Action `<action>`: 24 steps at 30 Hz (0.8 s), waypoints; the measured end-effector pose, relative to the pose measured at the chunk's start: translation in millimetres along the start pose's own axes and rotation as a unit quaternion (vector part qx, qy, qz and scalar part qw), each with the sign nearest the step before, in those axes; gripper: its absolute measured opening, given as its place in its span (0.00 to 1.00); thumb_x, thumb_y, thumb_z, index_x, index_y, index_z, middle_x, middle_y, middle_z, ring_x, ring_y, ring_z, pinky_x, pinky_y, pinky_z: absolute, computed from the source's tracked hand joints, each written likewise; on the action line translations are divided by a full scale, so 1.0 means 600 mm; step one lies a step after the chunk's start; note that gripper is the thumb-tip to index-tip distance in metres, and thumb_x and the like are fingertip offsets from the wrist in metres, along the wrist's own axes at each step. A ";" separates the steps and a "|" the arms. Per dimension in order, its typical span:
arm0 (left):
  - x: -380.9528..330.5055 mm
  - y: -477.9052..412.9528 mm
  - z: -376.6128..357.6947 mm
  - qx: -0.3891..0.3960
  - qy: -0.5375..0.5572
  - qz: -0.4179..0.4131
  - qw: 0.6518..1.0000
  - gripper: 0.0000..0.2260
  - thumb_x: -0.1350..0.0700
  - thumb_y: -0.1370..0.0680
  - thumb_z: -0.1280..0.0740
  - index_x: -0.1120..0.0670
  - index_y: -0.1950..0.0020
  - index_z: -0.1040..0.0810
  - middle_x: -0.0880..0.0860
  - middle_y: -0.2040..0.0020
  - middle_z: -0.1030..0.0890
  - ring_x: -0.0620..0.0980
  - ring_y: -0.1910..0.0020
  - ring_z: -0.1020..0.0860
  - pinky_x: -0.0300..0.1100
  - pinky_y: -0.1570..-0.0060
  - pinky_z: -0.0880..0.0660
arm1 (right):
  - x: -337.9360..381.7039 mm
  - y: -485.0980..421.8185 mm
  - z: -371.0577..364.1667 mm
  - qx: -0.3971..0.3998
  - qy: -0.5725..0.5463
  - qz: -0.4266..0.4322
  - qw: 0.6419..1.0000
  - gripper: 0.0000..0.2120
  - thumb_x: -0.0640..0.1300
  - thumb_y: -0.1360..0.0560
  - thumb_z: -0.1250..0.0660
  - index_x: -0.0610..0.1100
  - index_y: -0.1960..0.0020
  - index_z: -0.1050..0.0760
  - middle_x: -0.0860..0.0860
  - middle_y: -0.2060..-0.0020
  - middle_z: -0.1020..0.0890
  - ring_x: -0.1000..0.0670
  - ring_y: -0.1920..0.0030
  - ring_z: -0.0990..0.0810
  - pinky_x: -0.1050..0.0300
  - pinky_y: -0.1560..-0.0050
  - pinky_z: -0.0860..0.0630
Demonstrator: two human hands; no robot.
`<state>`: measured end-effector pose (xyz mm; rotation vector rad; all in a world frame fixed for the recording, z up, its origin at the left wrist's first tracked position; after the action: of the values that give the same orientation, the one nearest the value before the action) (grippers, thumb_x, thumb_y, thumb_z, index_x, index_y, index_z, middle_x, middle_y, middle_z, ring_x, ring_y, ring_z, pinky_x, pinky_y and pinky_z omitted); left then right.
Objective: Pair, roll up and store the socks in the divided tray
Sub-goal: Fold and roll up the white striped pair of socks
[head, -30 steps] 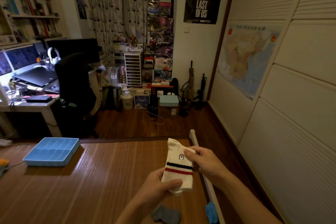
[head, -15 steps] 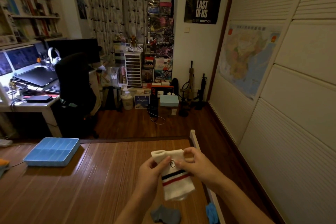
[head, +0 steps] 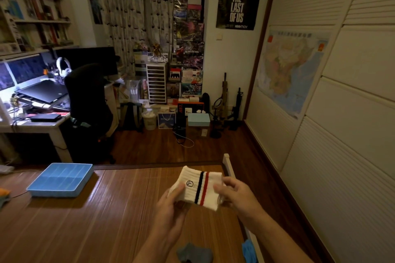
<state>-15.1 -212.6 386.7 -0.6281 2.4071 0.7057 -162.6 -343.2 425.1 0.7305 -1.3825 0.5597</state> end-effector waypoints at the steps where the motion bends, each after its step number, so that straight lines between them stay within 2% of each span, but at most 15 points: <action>1: -0.001 0.000 0.003 -0.001 -0.009 0.011 1.000 0.20 0.61 0.26 0.29 0.63 0.35 0.23 0.66 0.40 0.19 0.63 0.43 0.17 0.50 0.58 0.15 | 0.004 -0.001 0.002 -0.017 -0.003 0.010 1.000 0.18 0.48 0.23 0.30 0.43 0.36 0.24 0.47 0.47 0.14 0.47 0.48 0.14 0.53 0.50 0.17; 3: -0.004 0.001 0.006 0.022 -0.028 0.036 0.999 0.20 0.62 0.27 0.29 0.63 0.35 0.22 0.67 0.41 0.17 0.64 0.44 0.16 0.50 0.59 0.15 | 0.009 -0.001 0.006 -0.035 -0.011 0.024 0.999 0.18 0.49 0.24 0.31 0.44 0.36 0.24 0.46 0.47 0.14 0.46 0.48 0.14 0.50 0.48 0.17; 6: -0.011 0.015 0.000 0.091 -0.080 0.079 0.990 0.20 0.59 0.27 0.28 0.62 0.36 0.21 0.64 0.46 0.14 0.60 0.52 0.13 0.49 0.61 0.16 | 0.015 -0.001 0.012 -0.030 -0.018 0.034 0.999 0.20 0.54 0.24 0.36 0.44 0.37 0.22 0.44 0.48 0.14 0.43 0.47 0.14 0.45 0.45 0.17; 10: -0.002 0.027 -0.018 0.129 -0.170 0.089 0.973 0.21 0.56 0.25 0.28 0.60 0.33 0.22 0.63 0.43 0.15 0.58 0.50 0.14 0.48 0.56 0.17 | 0.020 0.001 0.006 -0.012 -0.010 0.034 0.999 0.16 0.52 0.18 0.41 0.46 0.36 0.22 0.43 0.48 0.15 0.41 0.47 0.15 0.46 0.45 0.17; 13: 0.003 0.032 -0.027 0.124 -0.150 0.071 0.978 0.22 0.58 0.24 0.29 0.62 0.31 0.25 0.65 0.42 0.16 0.59 0.51 0.15 0.49 0.57 0.17 | 0.030 0.004 0.000 -0.059 0.004 0.074 0.996 0.12 0.47 0.18 0.37 0.52 0.36 0.25 0.47 0.45 0.16 0.45 0.49 0.14 0.43 0.48 0.16; 16: 0.004 0.031 -0.027 0.116 -0.137 0.060 0.982 0.23 0.60 0.24 0.29 0.62 0.30 0.27 0.66 0.41 0.17 0.61 0.50 0.15 0.51 0.57 0.17 | 0.039 0.008 0.006 -0.088 0.040 0.114 0.989 0.08 0.44 0.20 0.33 0.48 0.42 0.24 0.44 0.47 0.17 0.45 0.52 0.14 0.44 0.54 0.15; 19: 0.000 0.031 -0.024 0.116 -0.140 0.054 0.982 0.23 0.59 0.24 0.28 0.61 0.30 0.26 0.66 0.40 0.17 0.61 0.48 0.16 0.52 0.54 0.17 | 0.045 0.010 0.014 -0.072 0.076 0.130 0.986 0.08 0.43 0.22 0.30 0.46 0.44 0.22 0.45 0.49 0.17 0.46 0.53 0.14 0.46 0.55 0.15; 24: -0.008 0.031 -0.021 0.131 -0.128 0.047 0.982 0.23 0.56 0.25 0.25 0.61 0.32 0.24 0.66 0.40 0.17 0.61 0.47 0.15 0.51 0.54 0.17 | 0.047 0.010 0.025 -0.040 0.097 0.125 0.987 0.08 0.45 0.23 0.28 0.48 0.44 0.19 0.49 0.48 0.16 0.49 0.49 0.15 0.49 0.53 0.15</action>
<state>-26.9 -204.8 405.2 -0.2977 2.2465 0.4618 -173.5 -352.0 454.5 0.4271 -1.3129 0.7483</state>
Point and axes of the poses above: each hand's wrist, its own y-axis away from the middle knuckle, its own z-axis out of the back of the hand, x = y × z, the point moved 1 cm from there along -y, towards the middle knuckle
